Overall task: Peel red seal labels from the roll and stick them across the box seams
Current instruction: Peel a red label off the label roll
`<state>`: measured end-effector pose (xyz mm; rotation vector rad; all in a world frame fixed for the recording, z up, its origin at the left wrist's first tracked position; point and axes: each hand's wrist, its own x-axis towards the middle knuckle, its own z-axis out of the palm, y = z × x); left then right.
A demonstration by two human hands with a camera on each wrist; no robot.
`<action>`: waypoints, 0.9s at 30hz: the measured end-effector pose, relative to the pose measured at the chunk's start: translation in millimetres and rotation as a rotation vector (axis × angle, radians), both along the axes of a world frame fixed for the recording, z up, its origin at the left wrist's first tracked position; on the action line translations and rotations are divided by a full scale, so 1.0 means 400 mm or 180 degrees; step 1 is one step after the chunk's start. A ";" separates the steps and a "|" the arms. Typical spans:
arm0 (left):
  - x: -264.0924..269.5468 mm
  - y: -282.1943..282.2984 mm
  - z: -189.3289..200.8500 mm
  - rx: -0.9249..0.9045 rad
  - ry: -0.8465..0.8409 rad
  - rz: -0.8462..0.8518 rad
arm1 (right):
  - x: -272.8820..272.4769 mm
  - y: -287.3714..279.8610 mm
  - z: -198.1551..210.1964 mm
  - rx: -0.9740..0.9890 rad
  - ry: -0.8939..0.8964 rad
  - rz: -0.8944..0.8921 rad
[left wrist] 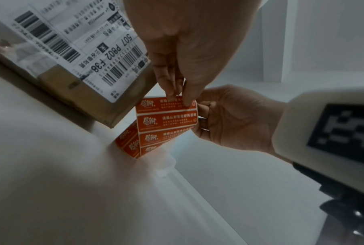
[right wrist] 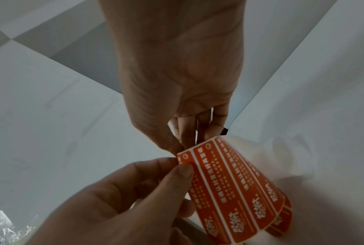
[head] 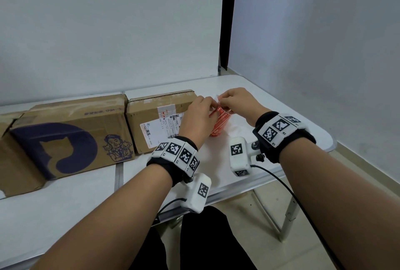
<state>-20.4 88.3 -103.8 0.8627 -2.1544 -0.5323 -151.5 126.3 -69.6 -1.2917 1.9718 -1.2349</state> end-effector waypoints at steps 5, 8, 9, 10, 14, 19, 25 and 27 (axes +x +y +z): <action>-0.004 -0.004 -0.003 -0.0072 0.0081 -0.0038 | 0.005 0.002 0.000 -0.0052 -0.0194 -0.0066; -0.009 -0.004 -0.003 -0.0093 0.0068 -0.0031 | 0.008 0.005 0.001 -0.0084 -0.0235 -0.0064; -0.010 -0.003 -0.003 -0.0097 0.0061 -0.0036 | 0.010 0.006 0.000 -0.0101 -0.0254 -0.0069; -0.010 -0.003 -0.003 -0.0097 0.0063 -0.0048 | 0.010 0.007 0.000 -0.0113 -0.0273 -0.0075; -0.008 -0.004 -0.002 -0.0114 0.0085 -0.0076 | 0.010 0.007 -0.003 -0.0154 -0.0299 -0.0104; -0.003 -0.007 0.002 -0.0189 0.0025 -0.0067 | 0.009 0.002 -0.004 -0.0156 -0.0284 -0.0213; 0.000 -0.016 0.017 -0.0248 -0.0178 -0.0045 | 0.006 0.000 -0.010 -0.0139 -0.0266 -0.0288; 0.000 -0.017 0.019 -0.0242 -0.0205 -0.0038 | 0.008 0.000 -0.011 -0.0137 -0.0274 -0.0286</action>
